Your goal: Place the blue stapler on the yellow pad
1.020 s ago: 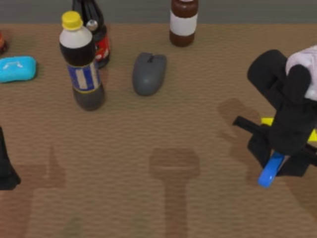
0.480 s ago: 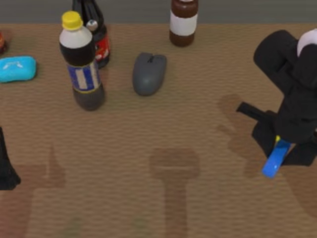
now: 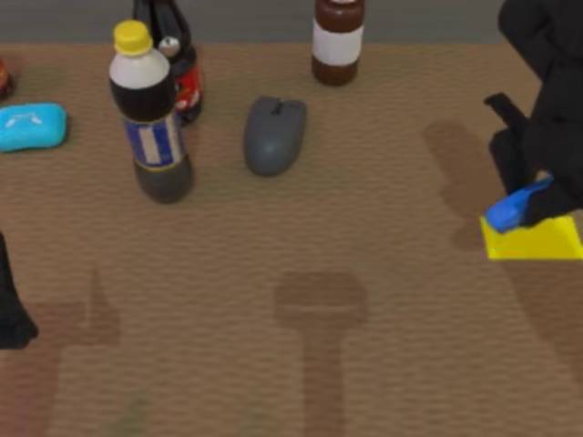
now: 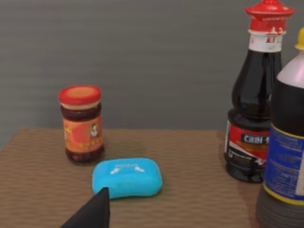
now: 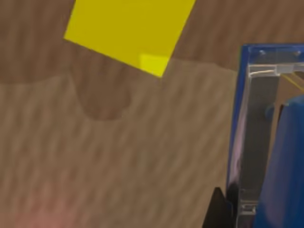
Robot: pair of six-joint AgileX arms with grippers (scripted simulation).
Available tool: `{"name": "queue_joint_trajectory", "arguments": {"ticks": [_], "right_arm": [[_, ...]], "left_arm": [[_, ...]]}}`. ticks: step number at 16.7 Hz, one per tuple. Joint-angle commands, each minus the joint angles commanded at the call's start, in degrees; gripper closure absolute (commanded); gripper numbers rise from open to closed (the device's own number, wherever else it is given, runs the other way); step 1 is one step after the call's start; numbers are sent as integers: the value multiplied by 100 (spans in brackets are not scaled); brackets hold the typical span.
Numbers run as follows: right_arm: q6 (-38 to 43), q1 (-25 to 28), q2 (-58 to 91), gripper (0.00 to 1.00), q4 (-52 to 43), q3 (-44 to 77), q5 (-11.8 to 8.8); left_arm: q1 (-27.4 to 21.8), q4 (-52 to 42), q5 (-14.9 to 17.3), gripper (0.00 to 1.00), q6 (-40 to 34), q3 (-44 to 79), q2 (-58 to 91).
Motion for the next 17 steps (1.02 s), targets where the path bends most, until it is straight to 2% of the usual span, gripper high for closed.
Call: {"name": "queue_joint_trajectory", "arguments": {"ticks": [3, 6, 12, 17], "right_arm": [[985, -497, 560, 100, -310, 950, -13], [1438, -788, 840, 100, -455, 1405, -24], [1467, -786, 858, 100, -352, 1348, -22], [1467, -817, 1145, 100, 675, 581, -14]], "left_arm": [[0, 0, 0, 0, 0, 0, 0], [0, 0, 0, 0, 0, 0, 0], [0, 0, 0, 0, 0, 0, 0], [0, 0, 0, 0, 0, 0, 0]]}}
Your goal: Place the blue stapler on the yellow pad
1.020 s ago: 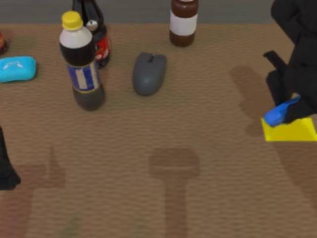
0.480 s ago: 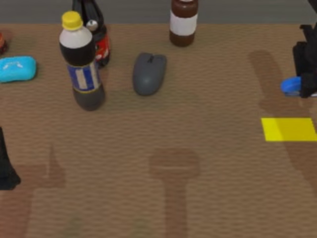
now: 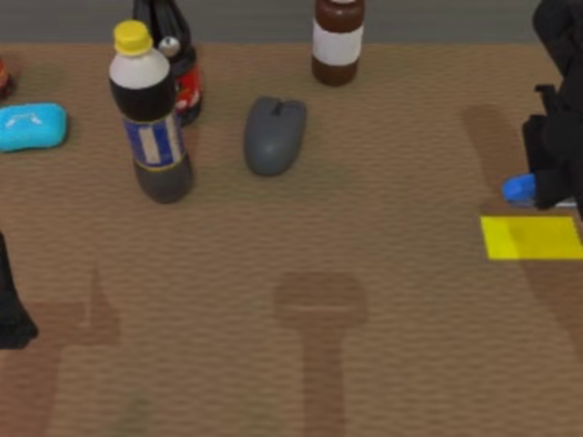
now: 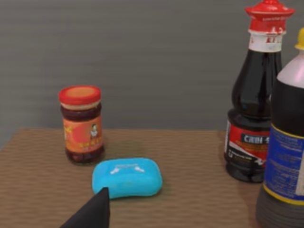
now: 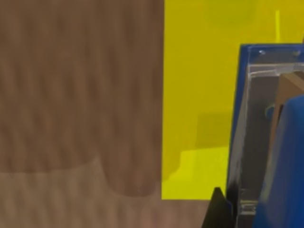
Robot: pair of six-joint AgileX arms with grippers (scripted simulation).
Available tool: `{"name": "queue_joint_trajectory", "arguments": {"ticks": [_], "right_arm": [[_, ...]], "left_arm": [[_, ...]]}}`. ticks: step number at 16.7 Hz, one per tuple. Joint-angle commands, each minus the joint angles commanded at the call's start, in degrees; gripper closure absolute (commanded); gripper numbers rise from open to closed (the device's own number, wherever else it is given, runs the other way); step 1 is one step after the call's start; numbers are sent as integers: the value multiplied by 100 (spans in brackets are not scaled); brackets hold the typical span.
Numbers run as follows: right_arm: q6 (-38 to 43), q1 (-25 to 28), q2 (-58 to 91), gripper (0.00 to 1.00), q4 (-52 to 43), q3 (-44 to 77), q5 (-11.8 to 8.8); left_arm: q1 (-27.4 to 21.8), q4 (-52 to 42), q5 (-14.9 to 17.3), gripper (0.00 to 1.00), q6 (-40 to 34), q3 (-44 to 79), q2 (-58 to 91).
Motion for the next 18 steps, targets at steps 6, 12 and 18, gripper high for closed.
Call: {"name": "queue_joint_trajectory", "arguments": {"ticks": [6, 12, 18], "right_arm": [[-4, -7, 242, 100, 881, -637, -7], [-4, -7, 242, 77, 881, -637, -7], [-4, -7, 242, 32, 881, -637, -7]], "left_arm": [[0, 0, 0, 0, 0, 0, 0], [0, 0, 0, 0, 0, 0, 0], [0, 0, 0, 0, 0, 0, 0]]}}
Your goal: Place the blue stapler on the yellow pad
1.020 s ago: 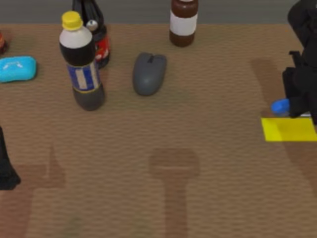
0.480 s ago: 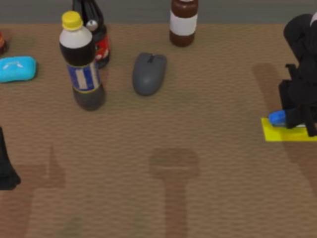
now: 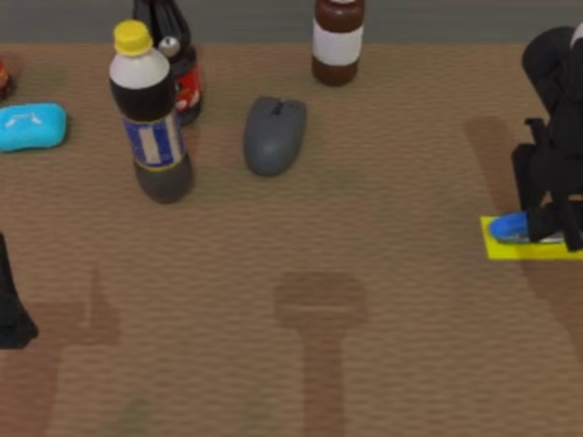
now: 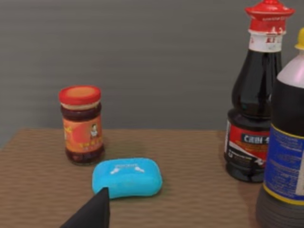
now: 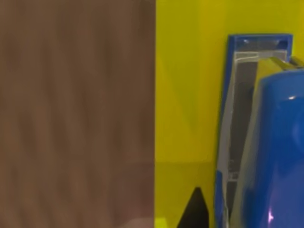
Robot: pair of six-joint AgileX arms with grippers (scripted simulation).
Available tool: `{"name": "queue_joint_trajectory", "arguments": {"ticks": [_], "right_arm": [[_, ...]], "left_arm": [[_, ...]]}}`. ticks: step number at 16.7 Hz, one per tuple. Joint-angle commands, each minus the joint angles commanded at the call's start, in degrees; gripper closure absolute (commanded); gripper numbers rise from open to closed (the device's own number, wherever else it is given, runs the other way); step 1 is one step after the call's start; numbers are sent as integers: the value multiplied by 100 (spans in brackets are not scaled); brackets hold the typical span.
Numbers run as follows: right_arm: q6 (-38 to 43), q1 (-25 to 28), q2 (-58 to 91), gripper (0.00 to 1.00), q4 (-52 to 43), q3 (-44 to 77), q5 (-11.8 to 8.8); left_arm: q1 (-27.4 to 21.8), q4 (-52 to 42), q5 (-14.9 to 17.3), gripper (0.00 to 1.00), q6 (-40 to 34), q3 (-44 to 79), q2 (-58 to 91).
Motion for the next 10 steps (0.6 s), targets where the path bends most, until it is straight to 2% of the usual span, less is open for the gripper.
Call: {"name": "queue_joint_trajectory", "arguments": {"ticks": [4, 10], "right_arm": [[0, 0, 0, 2, 0, 0, 0], [0, 0, 0, 0, 0, 0, 0]], "left_arm": [[0, 0, 0, 0, 0, 0, 0], [0, 0, 0, 0, 0, 0, 0]]}}
